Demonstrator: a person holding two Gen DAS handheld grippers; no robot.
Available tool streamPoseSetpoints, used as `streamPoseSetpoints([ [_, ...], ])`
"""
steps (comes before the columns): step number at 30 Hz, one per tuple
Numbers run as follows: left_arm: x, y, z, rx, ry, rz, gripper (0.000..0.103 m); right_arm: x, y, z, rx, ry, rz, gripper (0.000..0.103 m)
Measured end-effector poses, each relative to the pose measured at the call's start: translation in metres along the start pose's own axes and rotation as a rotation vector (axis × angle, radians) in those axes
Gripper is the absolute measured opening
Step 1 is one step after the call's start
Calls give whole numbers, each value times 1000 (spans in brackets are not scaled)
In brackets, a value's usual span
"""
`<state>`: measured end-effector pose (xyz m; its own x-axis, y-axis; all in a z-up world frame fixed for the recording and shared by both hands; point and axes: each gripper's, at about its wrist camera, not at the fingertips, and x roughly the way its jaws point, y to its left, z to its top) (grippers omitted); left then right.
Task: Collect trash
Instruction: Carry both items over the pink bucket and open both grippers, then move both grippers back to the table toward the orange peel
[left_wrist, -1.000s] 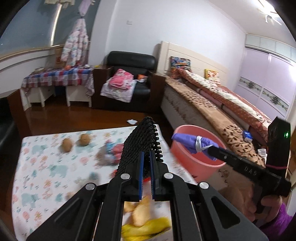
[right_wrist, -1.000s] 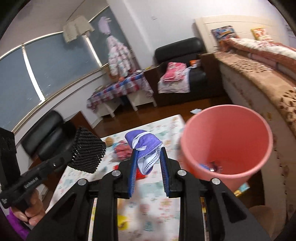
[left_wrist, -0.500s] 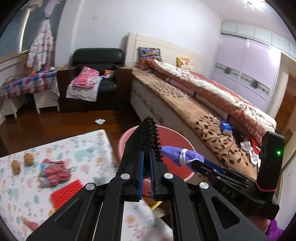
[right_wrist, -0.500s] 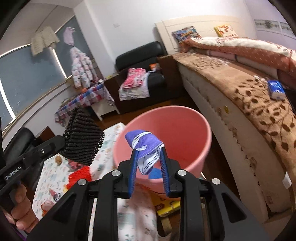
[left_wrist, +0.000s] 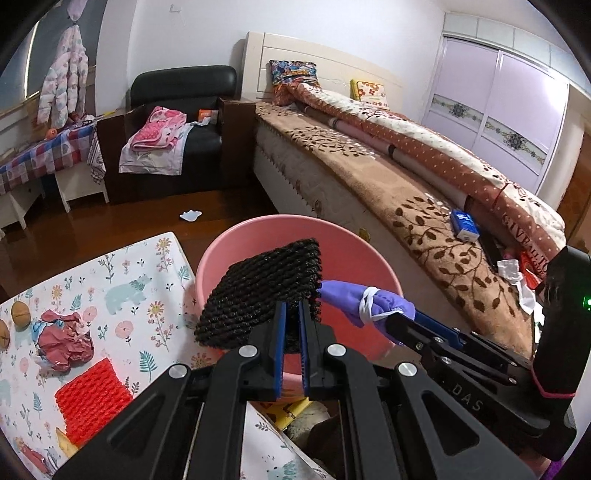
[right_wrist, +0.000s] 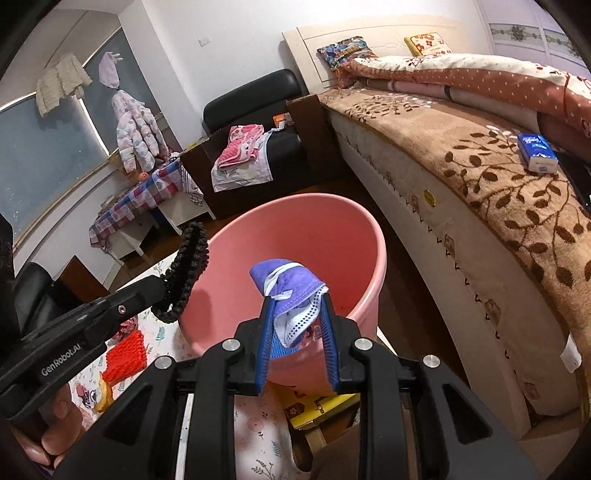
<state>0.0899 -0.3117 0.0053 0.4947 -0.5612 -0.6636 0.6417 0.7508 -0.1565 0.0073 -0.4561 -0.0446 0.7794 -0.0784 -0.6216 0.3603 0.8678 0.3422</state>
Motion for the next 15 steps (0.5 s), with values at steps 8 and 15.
streamPoseSetpoints([
  [8,-1,3,-2,-20,-7,24,32,5,-3,0,16,22,17,35],
  [15,-14,7,-4,-27,-21,31,37,-2,3,0,2,7,25,37],
])
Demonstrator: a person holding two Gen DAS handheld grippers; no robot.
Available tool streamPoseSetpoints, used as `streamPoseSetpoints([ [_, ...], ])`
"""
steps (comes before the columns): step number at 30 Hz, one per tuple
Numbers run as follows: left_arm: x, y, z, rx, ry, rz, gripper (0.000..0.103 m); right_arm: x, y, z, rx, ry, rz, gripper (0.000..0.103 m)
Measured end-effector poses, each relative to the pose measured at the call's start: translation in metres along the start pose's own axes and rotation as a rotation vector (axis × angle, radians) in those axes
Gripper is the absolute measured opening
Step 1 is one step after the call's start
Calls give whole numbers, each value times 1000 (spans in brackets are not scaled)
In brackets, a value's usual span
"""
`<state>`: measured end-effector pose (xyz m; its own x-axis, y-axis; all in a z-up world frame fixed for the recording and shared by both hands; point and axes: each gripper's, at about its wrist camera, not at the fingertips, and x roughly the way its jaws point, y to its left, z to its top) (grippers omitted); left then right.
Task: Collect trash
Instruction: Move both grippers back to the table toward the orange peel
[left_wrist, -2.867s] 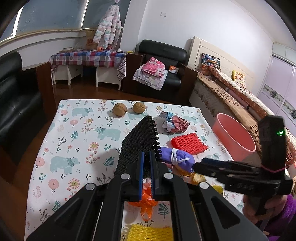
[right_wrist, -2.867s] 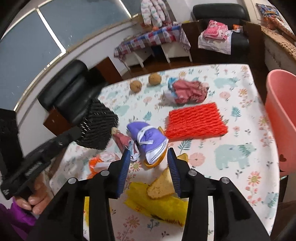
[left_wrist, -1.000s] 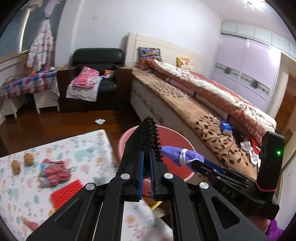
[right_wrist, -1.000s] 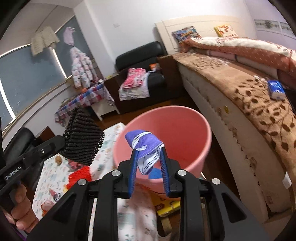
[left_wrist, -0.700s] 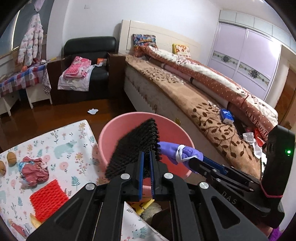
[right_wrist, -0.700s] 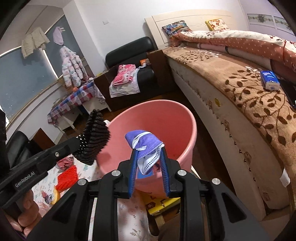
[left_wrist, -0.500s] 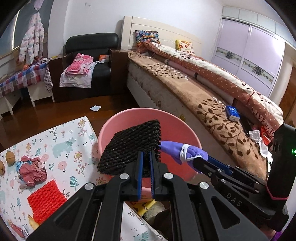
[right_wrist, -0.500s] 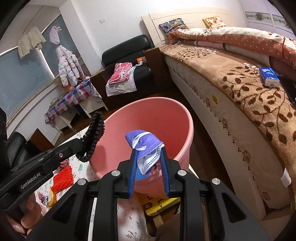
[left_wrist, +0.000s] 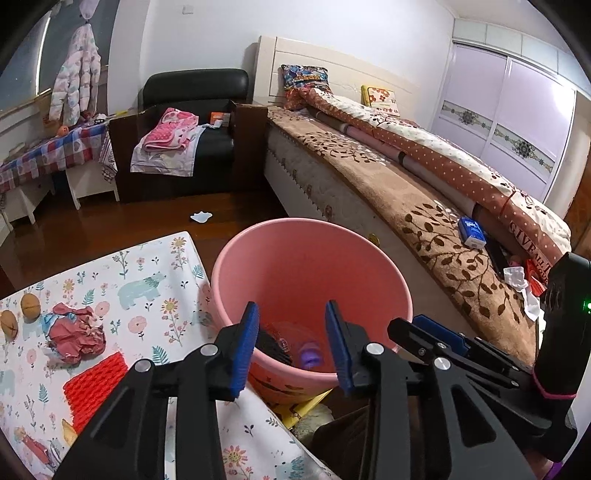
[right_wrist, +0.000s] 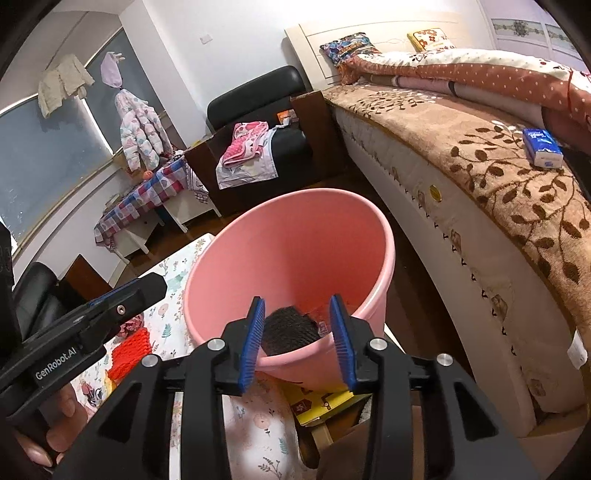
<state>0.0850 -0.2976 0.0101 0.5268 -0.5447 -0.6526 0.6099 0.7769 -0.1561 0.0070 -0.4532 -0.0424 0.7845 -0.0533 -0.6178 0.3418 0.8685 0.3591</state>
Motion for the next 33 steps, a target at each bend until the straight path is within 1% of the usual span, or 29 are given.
streamPoseSetpoints([
  [13,-33,20,-12,-56,-27,48,37,-27,31,-11,-49,-26,29,37],
  [16,-43,27,-18,-70,-26,72,37,-33,40,-17,-40,-28,47,37],
  [21,-63,40,-34,-73,-31,141,37,-36,58,-32,-56,-11,89,37],
  [26,-85,62,-52,-97,-33,203,37,-32,77,-49,-85,23,121,37],
  [31,-108,100,-68,-185,-29,249,38,-26,95,-64,-125,52,153,37],
  [33,-116,115,-72,-220,-29,273,47,-24,103,-69,-147,70,173,37],
])
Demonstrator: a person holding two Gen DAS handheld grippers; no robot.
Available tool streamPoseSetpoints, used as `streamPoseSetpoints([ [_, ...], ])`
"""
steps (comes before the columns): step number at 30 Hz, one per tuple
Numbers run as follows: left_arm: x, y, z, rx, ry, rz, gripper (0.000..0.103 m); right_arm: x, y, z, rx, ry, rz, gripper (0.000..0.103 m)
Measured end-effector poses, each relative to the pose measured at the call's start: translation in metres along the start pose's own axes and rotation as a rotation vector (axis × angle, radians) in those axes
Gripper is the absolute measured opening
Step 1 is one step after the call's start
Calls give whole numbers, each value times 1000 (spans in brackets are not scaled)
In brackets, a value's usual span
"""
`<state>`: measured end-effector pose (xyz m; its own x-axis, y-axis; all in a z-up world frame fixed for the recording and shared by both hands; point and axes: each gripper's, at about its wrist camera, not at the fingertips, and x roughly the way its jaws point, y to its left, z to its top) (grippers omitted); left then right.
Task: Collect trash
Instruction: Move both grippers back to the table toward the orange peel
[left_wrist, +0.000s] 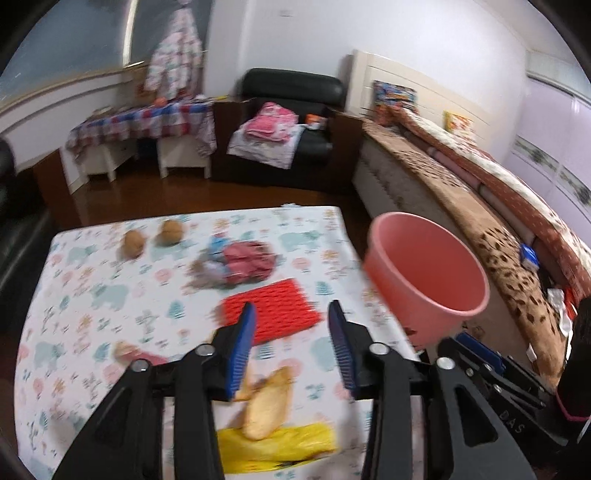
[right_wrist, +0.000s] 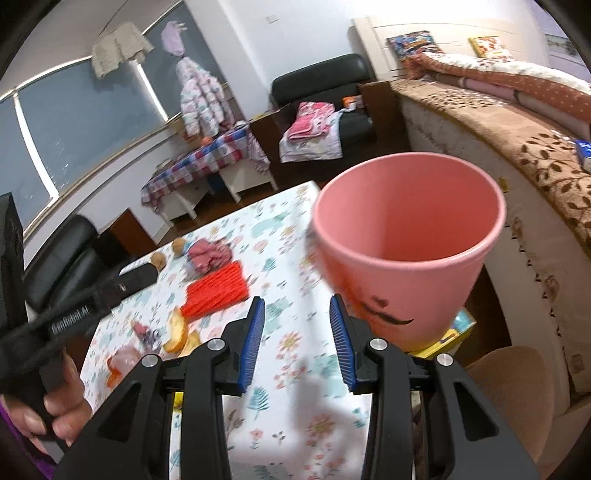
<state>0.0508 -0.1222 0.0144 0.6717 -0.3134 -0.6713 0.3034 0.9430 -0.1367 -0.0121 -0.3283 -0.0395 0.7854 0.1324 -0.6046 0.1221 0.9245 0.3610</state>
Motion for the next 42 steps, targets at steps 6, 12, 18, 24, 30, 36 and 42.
streamPoseSetpoints([
  [6,-2,59,-1,-160,37,56,49,9,18,-7,-57,27,41,37],
  [12,11,104,-6,-313,137,113,48,20,28,-10,-82,59,79,37],
  [18,30,127,-14,-417,256,145,48,27,36,-16,-111,87,104,37],
  [24,49,130,-23,-452,345,142,48,30,37,-18,-114,102,115,37],
  [30,60,132,-25,-478,368,111,42,33,44,-15,-132,113,141,37],
  [36,55,130,-19,-447,315,91,22,44,60,-9,-142,153,197,37],
  [42,43,135,-16,-421,237,90,16,66,87,-1,-157,228,270,37],
])
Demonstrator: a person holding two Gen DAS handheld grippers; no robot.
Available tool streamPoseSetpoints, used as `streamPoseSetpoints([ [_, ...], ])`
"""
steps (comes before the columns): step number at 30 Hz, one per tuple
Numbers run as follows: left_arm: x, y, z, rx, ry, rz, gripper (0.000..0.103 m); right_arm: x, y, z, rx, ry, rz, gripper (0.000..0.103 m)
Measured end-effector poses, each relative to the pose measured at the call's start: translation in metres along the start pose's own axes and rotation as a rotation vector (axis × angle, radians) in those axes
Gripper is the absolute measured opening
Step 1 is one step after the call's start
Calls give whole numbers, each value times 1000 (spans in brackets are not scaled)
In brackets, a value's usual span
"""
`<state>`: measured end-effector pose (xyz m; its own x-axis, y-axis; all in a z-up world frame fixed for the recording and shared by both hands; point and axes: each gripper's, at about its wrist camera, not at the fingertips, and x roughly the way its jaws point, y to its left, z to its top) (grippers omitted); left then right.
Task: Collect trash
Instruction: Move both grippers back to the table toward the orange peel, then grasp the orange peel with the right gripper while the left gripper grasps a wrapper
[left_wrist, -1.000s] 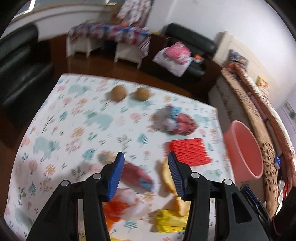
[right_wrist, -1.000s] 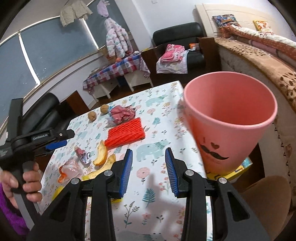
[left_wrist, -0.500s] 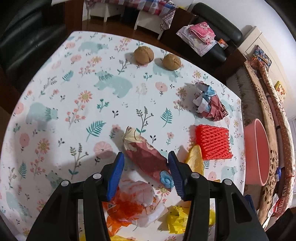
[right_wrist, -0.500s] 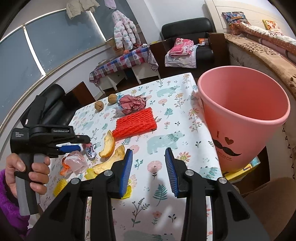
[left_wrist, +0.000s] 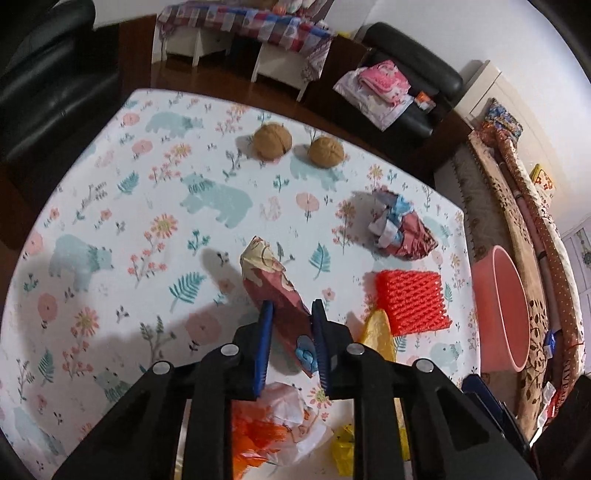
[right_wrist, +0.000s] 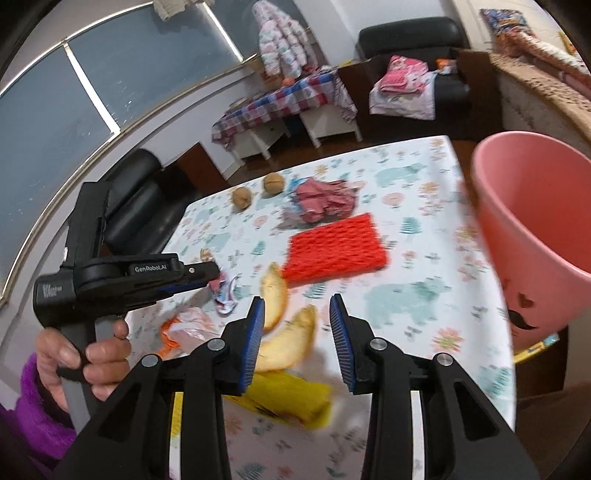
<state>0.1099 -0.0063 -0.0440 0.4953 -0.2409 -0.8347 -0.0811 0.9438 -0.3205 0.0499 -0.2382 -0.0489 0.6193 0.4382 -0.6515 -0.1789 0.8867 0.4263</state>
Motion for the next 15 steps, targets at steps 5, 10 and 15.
streamPoseSetpoints([
  [5,-10,3,2,40,-62,-9,5,28,24,10,-63,91,-7,37],
  [10,-12,8,2,62,-78,-18,3,58,27,8,-72,174,-73,37],
  [15,-15,18,4,48,-93,-32,2,72,25,5,-81,216,-85,18],
])
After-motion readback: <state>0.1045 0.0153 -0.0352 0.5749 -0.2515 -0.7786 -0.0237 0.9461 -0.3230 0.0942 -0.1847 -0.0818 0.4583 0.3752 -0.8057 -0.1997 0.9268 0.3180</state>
